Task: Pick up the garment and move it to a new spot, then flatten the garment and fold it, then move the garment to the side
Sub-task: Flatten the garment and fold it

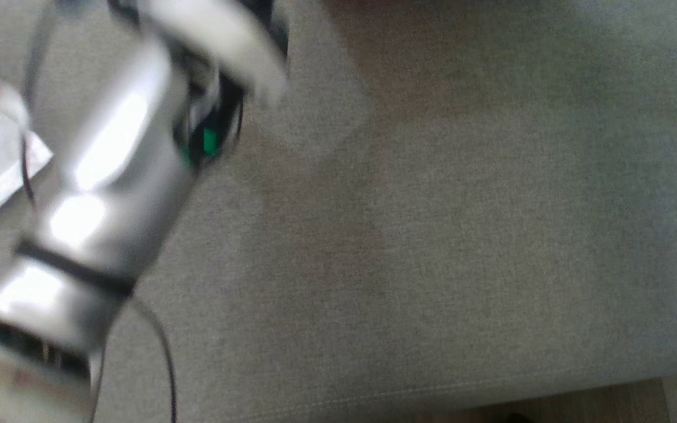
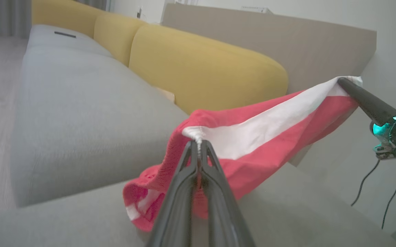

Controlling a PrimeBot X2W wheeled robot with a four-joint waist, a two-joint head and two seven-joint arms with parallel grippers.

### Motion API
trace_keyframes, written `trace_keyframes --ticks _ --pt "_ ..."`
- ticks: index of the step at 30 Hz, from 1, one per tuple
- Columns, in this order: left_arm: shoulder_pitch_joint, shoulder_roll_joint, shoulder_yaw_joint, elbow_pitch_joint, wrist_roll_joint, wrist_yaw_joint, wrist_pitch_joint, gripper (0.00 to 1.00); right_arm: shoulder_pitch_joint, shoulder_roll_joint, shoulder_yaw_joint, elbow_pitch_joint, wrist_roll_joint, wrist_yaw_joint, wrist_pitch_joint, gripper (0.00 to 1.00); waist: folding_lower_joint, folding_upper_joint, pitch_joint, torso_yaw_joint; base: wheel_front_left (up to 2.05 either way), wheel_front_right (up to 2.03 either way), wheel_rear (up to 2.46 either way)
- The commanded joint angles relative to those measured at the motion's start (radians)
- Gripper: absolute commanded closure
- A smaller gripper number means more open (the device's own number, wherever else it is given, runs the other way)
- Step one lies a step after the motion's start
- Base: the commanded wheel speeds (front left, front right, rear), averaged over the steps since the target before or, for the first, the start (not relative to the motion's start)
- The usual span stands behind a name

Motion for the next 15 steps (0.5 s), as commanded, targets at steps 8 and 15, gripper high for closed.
trace_keyframes --ticks 8,15 --pt "0.429 0.084 0.082 -0.224 0.216 -0.006 -0.006 1.0 0.484 0.008 -0.064 -0.224 0.017 0.008 0.014 1.0 0.0 0.0 -0.147 0.04 0.0 0.0 0.0" --pt "0.778 0.07 0.167 -0.348 0.343 0.027 -0.006 1.0 0.848 0.037 -0.162 -0.417 0.005 0.008 0.078 1.0 0.0 0.0 -0.272 0.052 0.0 0.0 0.0"
